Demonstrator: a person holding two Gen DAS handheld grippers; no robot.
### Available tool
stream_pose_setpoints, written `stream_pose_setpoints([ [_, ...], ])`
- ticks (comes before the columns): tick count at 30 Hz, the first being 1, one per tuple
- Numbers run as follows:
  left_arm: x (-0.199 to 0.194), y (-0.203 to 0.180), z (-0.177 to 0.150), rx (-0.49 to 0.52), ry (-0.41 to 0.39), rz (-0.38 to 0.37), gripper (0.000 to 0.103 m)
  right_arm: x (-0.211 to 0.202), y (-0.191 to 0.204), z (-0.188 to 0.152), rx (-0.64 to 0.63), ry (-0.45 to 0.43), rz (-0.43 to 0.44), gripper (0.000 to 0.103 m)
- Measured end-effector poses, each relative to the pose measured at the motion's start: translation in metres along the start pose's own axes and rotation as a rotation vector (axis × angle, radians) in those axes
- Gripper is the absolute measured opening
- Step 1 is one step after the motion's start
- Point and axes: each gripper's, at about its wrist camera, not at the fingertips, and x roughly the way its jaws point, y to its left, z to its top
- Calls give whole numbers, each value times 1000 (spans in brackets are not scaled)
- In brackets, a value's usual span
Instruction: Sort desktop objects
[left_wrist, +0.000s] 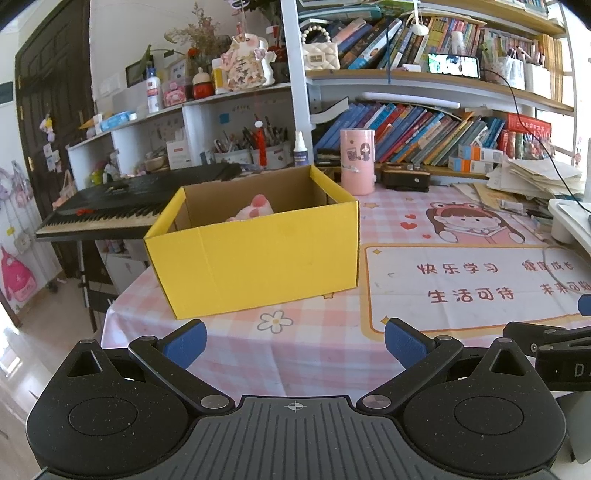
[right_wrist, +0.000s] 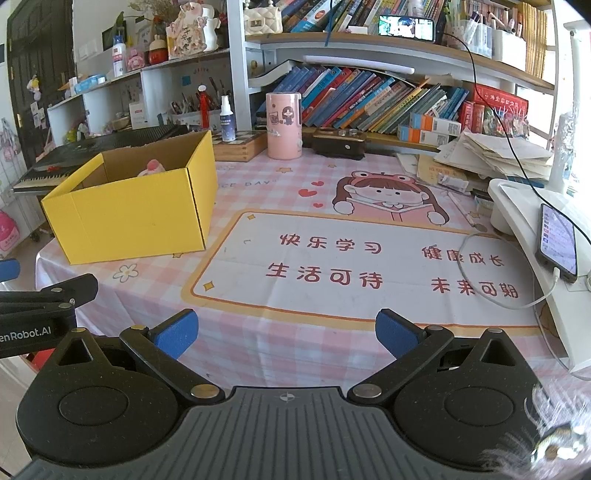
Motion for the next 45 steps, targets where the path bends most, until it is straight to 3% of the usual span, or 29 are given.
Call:
stream_pose_setpoints([
  [45, 3, -1, -1, -3, 20, -23, 103, -1, -1, -3, 0, 3, -2, 103],
])
